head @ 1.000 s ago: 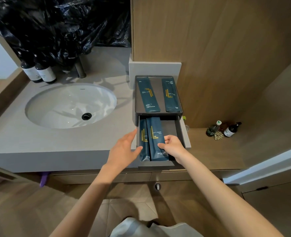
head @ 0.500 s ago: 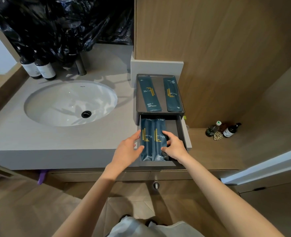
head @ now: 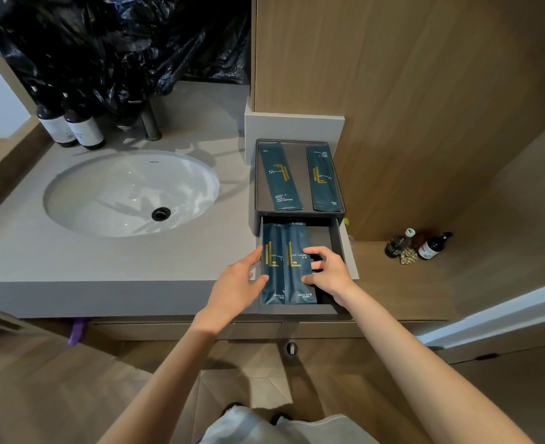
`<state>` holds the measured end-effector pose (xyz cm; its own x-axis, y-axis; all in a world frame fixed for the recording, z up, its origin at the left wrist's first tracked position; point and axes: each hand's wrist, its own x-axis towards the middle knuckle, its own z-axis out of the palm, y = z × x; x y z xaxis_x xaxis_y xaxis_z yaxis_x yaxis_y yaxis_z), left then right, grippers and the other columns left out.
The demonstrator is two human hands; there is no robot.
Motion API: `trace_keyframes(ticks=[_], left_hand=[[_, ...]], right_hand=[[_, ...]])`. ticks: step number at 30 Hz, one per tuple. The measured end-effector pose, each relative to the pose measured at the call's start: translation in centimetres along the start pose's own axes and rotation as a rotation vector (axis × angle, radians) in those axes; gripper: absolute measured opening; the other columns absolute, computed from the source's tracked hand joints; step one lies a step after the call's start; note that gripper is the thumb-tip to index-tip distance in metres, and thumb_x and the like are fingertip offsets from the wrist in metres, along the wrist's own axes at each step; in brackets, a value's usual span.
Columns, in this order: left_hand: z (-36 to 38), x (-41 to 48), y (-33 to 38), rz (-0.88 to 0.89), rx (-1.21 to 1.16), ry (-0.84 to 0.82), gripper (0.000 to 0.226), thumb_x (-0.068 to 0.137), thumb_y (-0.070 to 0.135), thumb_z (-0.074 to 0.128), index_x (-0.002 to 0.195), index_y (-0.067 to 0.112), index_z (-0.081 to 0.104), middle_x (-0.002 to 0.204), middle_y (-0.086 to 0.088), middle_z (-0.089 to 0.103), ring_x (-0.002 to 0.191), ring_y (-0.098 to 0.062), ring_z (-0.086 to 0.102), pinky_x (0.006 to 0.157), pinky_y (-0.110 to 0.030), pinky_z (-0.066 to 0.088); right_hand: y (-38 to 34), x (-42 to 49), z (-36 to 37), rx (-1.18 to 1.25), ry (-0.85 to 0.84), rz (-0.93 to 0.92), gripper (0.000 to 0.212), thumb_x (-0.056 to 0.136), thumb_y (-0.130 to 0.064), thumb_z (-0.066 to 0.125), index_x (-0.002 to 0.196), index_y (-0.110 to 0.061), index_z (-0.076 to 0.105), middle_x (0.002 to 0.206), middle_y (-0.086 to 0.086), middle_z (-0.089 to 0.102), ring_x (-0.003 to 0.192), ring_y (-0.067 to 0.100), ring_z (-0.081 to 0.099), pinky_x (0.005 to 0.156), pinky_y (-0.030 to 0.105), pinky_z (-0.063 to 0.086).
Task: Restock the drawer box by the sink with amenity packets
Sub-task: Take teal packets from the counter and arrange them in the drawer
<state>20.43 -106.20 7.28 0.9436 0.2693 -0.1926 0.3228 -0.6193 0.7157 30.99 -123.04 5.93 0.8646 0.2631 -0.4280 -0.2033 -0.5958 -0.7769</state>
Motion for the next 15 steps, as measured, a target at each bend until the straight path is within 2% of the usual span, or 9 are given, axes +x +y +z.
trace_keyframes(ticks=[2,5,7,9,11,13,15], left_hand=[[0.0,0.0,0.0,-0.002,0.002,-0.001,0.066,0.093,0.027,0.058,0.149,0.032,0.025,0.145,0.005,0.047,0.122,-0.022,0.056,0.101,-0.039,0.046],[0.0,-0.1,0.0,-0.004,0.001,-0.001,0.066,0.093,0.027,0.058,0.149,0.032,0.025,0.145,0.005,0.047,0.123,-0.022,0.056,0.101,-0.039,0.045],[0.0,-0.1,0.0,-0.003,0.005,-0.003,0.066,0.093,0.027,0.058,0.149,0.033,0.024,0.145,0.005,0.047,0.123,-0.022,0.056,0.101,-0.039,0.046],[0.0,-0.1,0.1,-0.002,0.013,0.000,0.066,0.093,0.028,0.058,0.149,0.033,0.024,0.145,0.005,0.047,0.123,-0.022,0.056,0.101,-0.039,0.046],[0.1,-0.1,0.0,-0.005,0.015,0.002,0.066,0.093,0.028,0.058,0.149,0.033,0.024,0.146,0.005,0.046,0.123,-0.022,0.056,0.100,-0.038,0.046],[0.0,-0.1,0.1,-0.007,0.007,-0.002,0.066,0.093,0.027,0.058,0.149,0.033,0.024,0.146,0.005,0.047,0.123,-0.022,0.056,0.100,-0.039,0.046],[-0.1,-0.1,0.1,-0.006,-0.001,-0.006,0.066,0.093,0.027,0.058,0.149,0.033,0.025,0.145,0.004,0.047,0.121,-0.022,0.057,0.100,-0.039,0.046]], right_hand=[[0.0,0.1,0.1,-0.007,0.008,-0.001,0.061,0.071,0.004,0.078,0.119,-0.028,0.059,0.096,0.007,0.057,0.095,0.027,0.061,0.085,0.038,0.055],[0.1,0.2,0.3,-0.091,0.033,-0.040,0.059,0.073,0.001,0.077,0.123,-0.023,0.058,0.091,0.003,0.054,0.083,0.020,0.056,0.073,0.027,0.048],[0.0,0.2,0.4,-0.186,0.037,-0.092,0.059,0.074,-0.001,0.077,0.126,-0.020,0.056,0.097,0.005,0.057,0.084,0.022,0.060,0.078,0.030,0.051],[-0.2,0.1,0.3,-0.344,0.038,-0.159,0.063,0.074,-0.005,0.079,0.130,-0.018,0.053,0.117,0.010,0.055,0.097,0.028,0.062,0.091,0.034,0.051],[-0.5,0.0,-0.1,-0.527,0.034,-0.248,0.072,0.073,-0.009,0.081,0.137,-0.016,0.047,0.135,0.010,0.041,0.115,0.029,0.055,0.102,0.036,0.045],[-1.1,0.0,-0.5,-0.654,-0.012,-0.362,0.085,0.071,-0.015,0.083,0.144,-0.019,0.040,0.150,0.006,0.028,0.135,0.027,0.038,0.110,0.039,0.038],[-1.8,0.3,-1.0,-0.736,-0.150,-0.423,0.099,0.068,-0.020,0.085,0.150,-0.023,0.029,0.159,0.002,0.015,0.146,0.025,0.018,0.116,0.042,0.030]])
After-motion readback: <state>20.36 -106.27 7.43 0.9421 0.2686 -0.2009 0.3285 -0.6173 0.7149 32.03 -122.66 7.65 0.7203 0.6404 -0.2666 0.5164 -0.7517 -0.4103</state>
